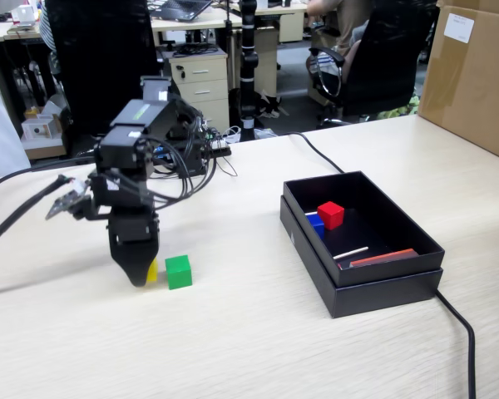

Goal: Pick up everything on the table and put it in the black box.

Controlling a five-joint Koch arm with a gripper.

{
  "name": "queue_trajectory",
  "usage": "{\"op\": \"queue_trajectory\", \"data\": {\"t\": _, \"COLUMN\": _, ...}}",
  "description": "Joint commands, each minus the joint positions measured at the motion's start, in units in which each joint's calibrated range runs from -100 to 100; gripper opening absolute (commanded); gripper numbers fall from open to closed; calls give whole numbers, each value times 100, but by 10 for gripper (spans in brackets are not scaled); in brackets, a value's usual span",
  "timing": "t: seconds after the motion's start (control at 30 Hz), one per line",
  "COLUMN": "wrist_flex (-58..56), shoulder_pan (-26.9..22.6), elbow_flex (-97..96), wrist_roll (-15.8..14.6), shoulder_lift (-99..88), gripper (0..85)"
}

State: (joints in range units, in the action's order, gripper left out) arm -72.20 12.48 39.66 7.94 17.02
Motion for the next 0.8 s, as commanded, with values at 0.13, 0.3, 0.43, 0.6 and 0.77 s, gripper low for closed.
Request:
{"op": "queue_trajectory", "data": {"t": 0.13, "wrist_flex": 97, "shoulder_pan": -1670, "elbow_flex": -1410, "wrist_roll": -698, "shoulder_lift": -4565, "gripper": 9}}
{"op": "queue_trajectory", "data": {"t": 0.3, "wrist_flex": 97, "shoulder_pan": -2632, "elbow_flex": -1201, "wrist_roll": -1245, "shoulder_lift": -4141, "gripper": 9}}
{"op": "queue_trajectory", "data": {"t": 0.43, "wrist_flex": 97, "shoulder_pan": -2999, "elbow_flex": -539, "wrist_roll": -1504, "shoulder_lift": -2959, "gripper": 9}}
{"op": "queue_trajectory", "data": {"t": 0.6, "wrist_flex": 89, "shoulder_pan": -3092, "elbow_flex": 68, "wrist_roll": -1714, "shoulder_lift": -1421, "gripper": 11}}
{"op": "queue_trajectory", "data": {"t": 0.77, "wrist_flex": 80, "shoulder_pan": -3116, "elbow_flex": 150, "wrist_roll": -1841, "shoulder_lift": -813, "gripper": 12}}
